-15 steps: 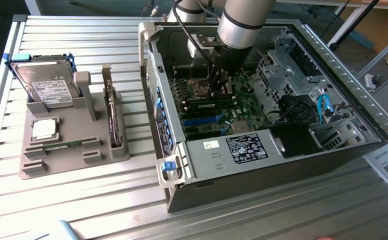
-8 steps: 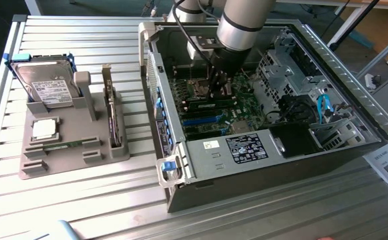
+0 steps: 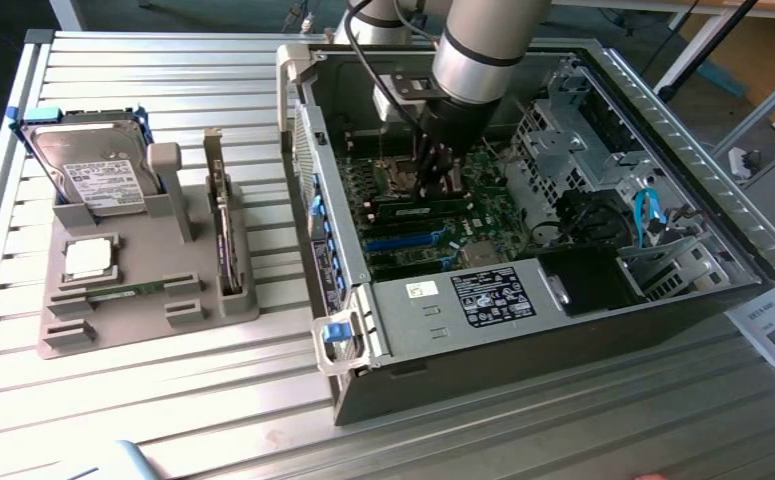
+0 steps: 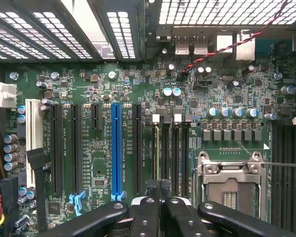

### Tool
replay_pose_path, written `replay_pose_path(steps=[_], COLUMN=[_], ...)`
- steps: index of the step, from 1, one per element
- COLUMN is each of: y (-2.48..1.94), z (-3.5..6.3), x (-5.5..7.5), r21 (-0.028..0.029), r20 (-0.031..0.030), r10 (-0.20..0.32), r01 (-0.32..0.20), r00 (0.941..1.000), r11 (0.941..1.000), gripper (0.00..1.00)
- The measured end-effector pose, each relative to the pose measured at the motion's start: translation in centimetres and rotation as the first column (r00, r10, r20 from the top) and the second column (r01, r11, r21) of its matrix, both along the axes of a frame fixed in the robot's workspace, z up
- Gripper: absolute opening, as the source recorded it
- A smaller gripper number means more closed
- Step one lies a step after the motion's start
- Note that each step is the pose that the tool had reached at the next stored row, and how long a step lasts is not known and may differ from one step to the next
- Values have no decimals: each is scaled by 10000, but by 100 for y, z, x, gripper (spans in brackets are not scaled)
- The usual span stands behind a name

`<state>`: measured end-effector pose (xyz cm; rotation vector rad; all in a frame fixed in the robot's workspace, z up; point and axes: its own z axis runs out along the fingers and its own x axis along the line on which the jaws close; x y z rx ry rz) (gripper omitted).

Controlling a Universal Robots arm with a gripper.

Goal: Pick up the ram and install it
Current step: 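Press down the ram until it locks into place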

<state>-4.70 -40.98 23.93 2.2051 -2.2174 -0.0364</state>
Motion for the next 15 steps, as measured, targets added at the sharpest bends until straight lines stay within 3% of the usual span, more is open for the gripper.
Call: replay_pose_path(steps=[15], y=[0], z=[-55], x=[0], r21=[-2], r20=[-1], r10=[0], r01=[0], r00=[10000], r11=[10000], gripper=[11])
